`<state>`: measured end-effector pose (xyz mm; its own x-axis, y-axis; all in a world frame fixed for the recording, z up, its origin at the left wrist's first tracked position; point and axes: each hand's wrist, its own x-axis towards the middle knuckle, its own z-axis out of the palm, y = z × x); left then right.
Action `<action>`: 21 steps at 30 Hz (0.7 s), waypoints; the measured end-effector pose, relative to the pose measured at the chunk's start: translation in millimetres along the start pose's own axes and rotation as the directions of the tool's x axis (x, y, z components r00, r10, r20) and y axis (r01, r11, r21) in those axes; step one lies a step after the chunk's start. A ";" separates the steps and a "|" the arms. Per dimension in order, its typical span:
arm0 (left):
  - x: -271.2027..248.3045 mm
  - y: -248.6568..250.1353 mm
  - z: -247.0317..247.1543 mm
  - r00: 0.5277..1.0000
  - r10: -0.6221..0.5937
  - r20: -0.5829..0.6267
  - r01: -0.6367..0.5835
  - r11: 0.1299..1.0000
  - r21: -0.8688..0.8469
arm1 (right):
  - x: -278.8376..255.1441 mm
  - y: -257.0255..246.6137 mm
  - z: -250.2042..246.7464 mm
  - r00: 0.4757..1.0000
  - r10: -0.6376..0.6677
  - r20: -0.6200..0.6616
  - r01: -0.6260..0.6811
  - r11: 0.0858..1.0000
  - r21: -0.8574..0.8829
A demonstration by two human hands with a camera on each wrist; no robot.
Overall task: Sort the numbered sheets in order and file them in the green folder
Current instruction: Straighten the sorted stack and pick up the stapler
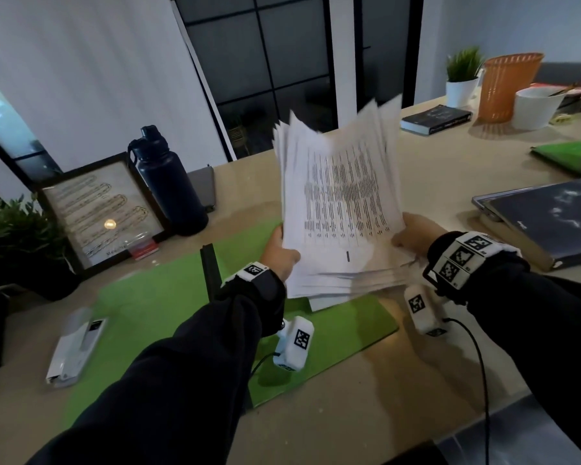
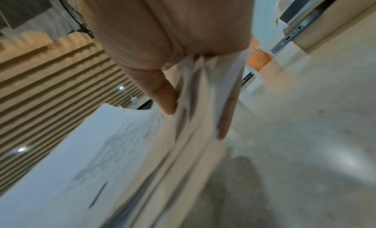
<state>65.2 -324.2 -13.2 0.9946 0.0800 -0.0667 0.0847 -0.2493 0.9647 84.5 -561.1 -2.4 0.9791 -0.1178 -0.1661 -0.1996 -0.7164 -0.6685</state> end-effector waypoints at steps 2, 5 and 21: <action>1.0 6.2 -12.6 0.998 0.054 -0.030 -0.057 0.995 -0.085 | -3.4 -3.8 -3.6 0.998 -0.054 -0.041 0.062 0.974 0.219; 0.9 13.6 -37.0 0.993 0.117 -0.026 -0.120 0.982 -0.145 | -9.4 -17.2 -7.5 0.993 -0.103 -0.062 0.120 0.896 0.428; -53.5 5.6 -164.2 0.924 0.247 -0.292 -0.273 0.961 -0.052 | -50.0 -119.2 64.3 0.866 -0.491 -0.095 0.455 0.693 0.560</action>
<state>2.6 -171.4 37.6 0.9224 0.2938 0.2507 -0.1933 -0.2107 0.9582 56.8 -425.6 39.0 0.9495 0.1848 0.2535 0.2843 -0.1650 -0.9444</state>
